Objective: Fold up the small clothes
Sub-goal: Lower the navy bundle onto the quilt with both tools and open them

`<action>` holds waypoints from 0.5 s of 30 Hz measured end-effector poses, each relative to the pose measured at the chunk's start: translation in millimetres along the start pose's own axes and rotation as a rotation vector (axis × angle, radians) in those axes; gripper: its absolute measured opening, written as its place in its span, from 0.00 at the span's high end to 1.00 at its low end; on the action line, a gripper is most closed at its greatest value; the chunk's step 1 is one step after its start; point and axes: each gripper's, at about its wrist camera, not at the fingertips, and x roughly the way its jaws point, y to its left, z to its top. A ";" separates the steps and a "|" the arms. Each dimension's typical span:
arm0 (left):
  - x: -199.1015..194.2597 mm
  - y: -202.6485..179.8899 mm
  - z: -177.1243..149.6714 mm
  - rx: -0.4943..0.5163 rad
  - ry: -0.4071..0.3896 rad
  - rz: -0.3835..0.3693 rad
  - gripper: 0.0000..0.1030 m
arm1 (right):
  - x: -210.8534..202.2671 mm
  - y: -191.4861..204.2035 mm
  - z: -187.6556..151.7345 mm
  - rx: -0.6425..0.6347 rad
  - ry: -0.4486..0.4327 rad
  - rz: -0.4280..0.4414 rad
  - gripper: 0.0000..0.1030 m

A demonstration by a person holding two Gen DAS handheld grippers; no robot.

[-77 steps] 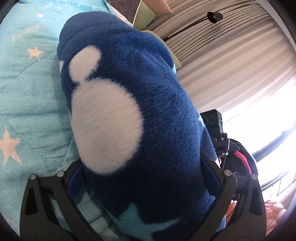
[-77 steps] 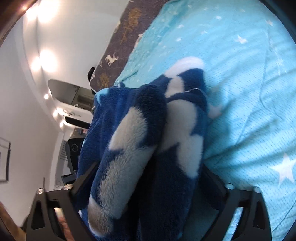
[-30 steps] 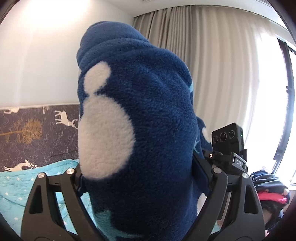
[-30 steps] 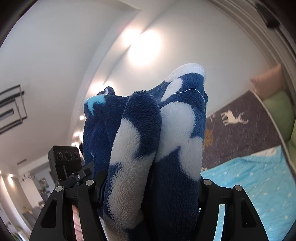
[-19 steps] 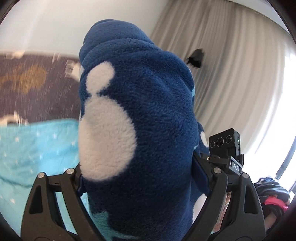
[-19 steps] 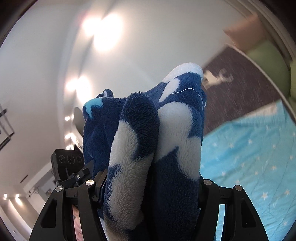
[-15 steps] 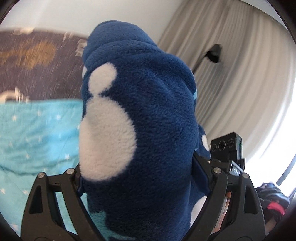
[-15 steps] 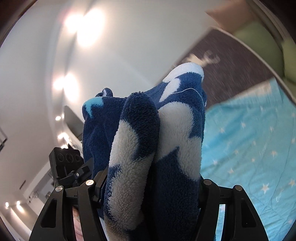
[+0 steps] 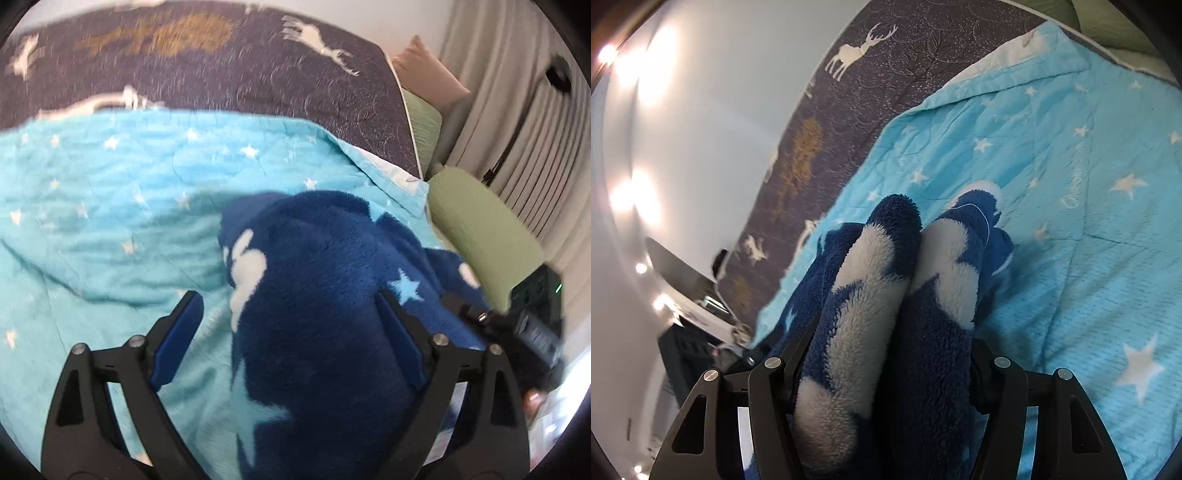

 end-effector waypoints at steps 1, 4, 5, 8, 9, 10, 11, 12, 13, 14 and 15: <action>2.6 -2.4 -1.4 0.012 -0.004 0.013 0.09 | 0.4 -1.8 -0.4 -0.007 0.000 -0.008 0.35; 3.5 0.8 -1.6 -0.020 0.011 -0.010 0.08 | -1.9 -3.4 -2.5 -0.013 -0.004 -0.041 0.33; 2.5 0.9 -2.7 -0.025 0.013 -0.015 0.07 | 4.3 -7.8 4.5 -0.004 -0.008 -0.034 0.32; 14.1 9.1 -4.3 -0.033 0.015 -0.025 0.07 | 4.3 -9.0 6.5 0.012 -0.016 -0.029 0.28; 13.1 9.5 -4.3 -0.036 0.013 -0.030 0.07 | 1.0 -9.4 3.9 0.015 -0.017 -0.026 0.28; 16.0 12.0 -5.3 -0.039 0.010 -0.035 0.07 | 2.4 -10.1 5.2 0.018 -0.020 -0.025 0.27; 17.2 13.3 -6.2 -0.042 0.005 -0.041 0.07 | 3.1 -11.1 6.2 0.018 -0.024 -0.027 0.27; 16.9 14.8 -7.2 -0.049 0.000 -0.049 0.07 | 2.0 -10.3 5.8 0.015 -0.028 -0.031 0.26; 15.6 17.1 -7.8 -0.061 -0.010 -0.063 0.06 | 0.1 -8.9 5.5 0.012 -0.035 -0.036 0.26; 12.8 19.1 -8.4 -0.072 -0.021 -0.074 0.06 | -4.6 -5.8 4.5 0.007 -0.052 -0.042 0.25; 8.0 21.0 -8.9 -0.084 -0.039 -0.080 0.06 | -11.4 -4.0 2.2 0.007 -0.076 -0.046 0.25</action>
